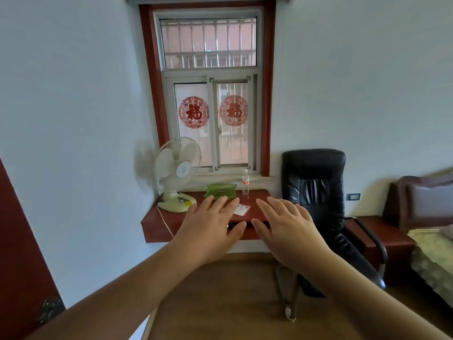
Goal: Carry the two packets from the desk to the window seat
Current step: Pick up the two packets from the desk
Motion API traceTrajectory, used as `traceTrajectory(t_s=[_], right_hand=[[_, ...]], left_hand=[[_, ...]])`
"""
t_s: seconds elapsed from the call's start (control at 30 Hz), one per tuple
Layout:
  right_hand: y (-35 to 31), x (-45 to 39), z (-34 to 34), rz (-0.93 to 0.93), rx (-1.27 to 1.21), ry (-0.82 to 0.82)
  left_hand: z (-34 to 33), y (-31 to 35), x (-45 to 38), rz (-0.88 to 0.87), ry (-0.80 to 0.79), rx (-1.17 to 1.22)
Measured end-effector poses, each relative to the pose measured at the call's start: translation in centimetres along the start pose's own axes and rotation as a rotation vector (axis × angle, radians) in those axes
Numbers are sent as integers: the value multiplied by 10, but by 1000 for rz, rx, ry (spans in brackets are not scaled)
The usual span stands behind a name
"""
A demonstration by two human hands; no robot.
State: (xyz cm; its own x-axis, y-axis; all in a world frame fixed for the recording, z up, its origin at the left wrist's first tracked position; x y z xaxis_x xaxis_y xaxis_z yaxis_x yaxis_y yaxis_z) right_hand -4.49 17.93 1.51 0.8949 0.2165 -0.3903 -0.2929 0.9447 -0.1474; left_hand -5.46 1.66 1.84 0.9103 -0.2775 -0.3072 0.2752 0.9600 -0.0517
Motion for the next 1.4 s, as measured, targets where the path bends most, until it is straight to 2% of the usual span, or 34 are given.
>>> traceTrajectory(t_s=[0.47,0.67,0.97,1.4], right_hand=[[-7,-154,-100,-14,-53,-46],[4,-207,-137,-81,-42,-47],[74,-277,-190,-139,-73,-71],[171,-389,-269,-43,-72,-60]], left_hand=[[-68,-114,-120,16,29,-37],[-101,-139,-176,-26,48,-17],[-167,-136,-281,-65,27,44],[-253,-115,-410,29,-7,12]])
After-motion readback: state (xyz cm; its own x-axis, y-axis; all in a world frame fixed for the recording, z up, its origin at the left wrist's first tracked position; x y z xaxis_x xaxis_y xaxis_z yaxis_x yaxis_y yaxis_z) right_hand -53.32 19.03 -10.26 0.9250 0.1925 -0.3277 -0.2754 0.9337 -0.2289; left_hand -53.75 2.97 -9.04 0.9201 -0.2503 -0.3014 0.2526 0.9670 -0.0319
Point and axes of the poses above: each hand's wrist, its own x-axis away from the middle knuckle, its own z-axis out of the back of the hand, y = z × x, the point moved 6 cm from there along -x, towards the middle knuckle, and after that the axes turned 2 degrees about -x, right-handed, at the moved point
